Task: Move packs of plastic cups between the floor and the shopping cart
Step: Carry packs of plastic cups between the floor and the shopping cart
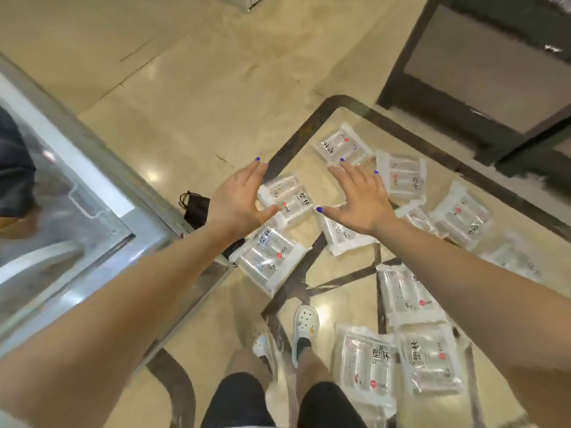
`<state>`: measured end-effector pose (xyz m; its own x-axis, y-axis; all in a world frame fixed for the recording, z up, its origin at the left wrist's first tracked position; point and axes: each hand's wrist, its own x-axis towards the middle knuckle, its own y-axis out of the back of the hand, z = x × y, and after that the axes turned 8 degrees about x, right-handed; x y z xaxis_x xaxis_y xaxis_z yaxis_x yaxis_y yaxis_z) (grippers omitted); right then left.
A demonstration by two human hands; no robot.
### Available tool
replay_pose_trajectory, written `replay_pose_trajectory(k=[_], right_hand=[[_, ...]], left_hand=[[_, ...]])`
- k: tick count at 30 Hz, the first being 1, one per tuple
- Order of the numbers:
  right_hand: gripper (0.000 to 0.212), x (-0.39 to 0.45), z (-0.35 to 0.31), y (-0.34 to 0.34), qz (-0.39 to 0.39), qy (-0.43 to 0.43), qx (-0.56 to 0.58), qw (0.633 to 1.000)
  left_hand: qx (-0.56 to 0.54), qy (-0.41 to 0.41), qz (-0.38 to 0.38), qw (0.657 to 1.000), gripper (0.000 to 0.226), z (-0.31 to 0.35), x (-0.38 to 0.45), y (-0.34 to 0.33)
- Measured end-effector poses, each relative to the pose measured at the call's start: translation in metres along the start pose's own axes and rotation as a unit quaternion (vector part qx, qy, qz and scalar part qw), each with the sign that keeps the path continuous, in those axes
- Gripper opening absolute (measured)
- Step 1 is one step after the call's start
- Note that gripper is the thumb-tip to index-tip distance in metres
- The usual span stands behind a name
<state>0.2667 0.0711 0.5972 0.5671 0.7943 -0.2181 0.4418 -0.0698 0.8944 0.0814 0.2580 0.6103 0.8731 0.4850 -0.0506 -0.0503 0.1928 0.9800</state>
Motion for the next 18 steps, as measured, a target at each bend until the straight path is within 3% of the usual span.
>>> replay_pose_trajectory(k=[6, 14, 18], right_hand=[[0.093, 0.059, 0.041, -0.088, -0.058, 0.001, 0.008, 0.998], [0.094, 0.130, 0.136, -0.314, -0.154, -0.020, 0.005, 0.988], [0.103, 0.171, 0.189, -0.432, -0.184, -0.019, -0.007, 0.983]], left_hand=[[-0.029, 0.061, -0.047, 0.997, 0.091, -0.026, 0.003, -0.108], [-0.110, 0.166, -0.138, 0.970, 0.104, -0.070, -0.006, -0.356], [-0.130, 0.227, -0.130, 0.956, 0.099, -0.098, -0.014, -0.481]])
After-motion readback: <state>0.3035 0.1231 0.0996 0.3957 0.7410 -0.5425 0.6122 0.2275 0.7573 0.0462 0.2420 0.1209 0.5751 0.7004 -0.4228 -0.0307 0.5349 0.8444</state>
